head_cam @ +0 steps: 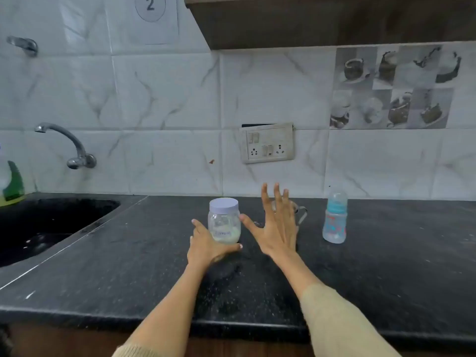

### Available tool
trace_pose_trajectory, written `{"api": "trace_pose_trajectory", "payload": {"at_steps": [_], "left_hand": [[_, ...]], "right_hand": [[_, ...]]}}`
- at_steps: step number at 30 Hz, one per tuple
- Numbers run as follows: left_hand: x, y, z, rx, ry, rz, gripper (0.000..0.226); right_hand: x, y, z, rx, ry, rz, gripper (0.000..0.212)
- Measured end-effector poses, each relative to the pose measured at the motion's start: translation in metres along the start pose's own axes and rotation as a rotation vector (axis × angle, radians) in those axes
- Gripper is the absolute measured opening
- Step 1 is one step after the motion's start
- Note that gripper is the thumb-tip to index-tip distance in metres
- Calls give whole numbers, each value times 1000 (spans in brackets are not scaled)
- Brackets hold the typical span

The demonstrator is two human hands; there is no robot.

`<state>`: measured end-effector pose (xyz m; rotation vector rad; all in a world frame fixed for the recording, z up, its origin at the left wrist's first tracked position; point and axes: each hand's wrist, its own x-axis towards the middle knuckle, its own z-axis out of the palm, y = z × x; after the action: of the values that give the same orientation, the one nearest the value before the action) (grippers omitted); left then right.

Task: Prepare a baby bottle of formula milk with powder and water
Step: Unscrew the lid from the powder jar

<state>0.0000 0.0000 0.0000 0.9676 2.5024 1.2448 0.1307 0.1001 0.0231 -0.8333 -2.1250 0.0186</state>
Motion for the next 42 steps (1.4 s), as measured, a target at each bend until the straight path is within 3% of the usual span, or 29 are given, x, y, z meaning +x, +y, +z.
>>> {"api": "trace_pose_trajectory", "payload": {"at_steps": [4, 10, 14, 19, 24, 28, 30, 34, 37, 39, 42], "left_hand": [[28, -3, 12, -105, -32, 28, 155], [48, -11, 28, -154, 77, 122, 131], [41, -15, 24, -108, 98, 168, 102], [6, -14, 9, -80, 59, 206, 83], [-36, -17, -5, -39, 25, 254, 83], [-63, -25, -17, -49, -23, 285, 86], [-67, -26, -23, -37, -50, 302, 89], [-88, -24, -30, -62, -48, 299, 92], [-89, -27, -28, -79, -23, 282, 88], [-88, -30, -26, -82, -4, 270, 88], [-87, -33, -24, -90, 14, 265, 86]], "right_hand": [[24, -13, 29, 207, -143, 14, 90], [53, -38, 48, 543, -267, 82, 97], [55, -48, 47, 515, -319, 114, 101], [39, -55, 16, 435, -350, 160, 98], [18, -69, -25, 340, -410, 179, 101], [2, -78, -50, 379, -459, 157, 82], [4, -78, -57, 380, -557, 133, 73], [8, -91, -81, 259, -770, 20, 81], [12, -96, -81, 98, -643, -23, 82], [10, -97, -80, -23, -579, -30, 66], [9, -98, -79, 3, -608, 15, 54]]}}
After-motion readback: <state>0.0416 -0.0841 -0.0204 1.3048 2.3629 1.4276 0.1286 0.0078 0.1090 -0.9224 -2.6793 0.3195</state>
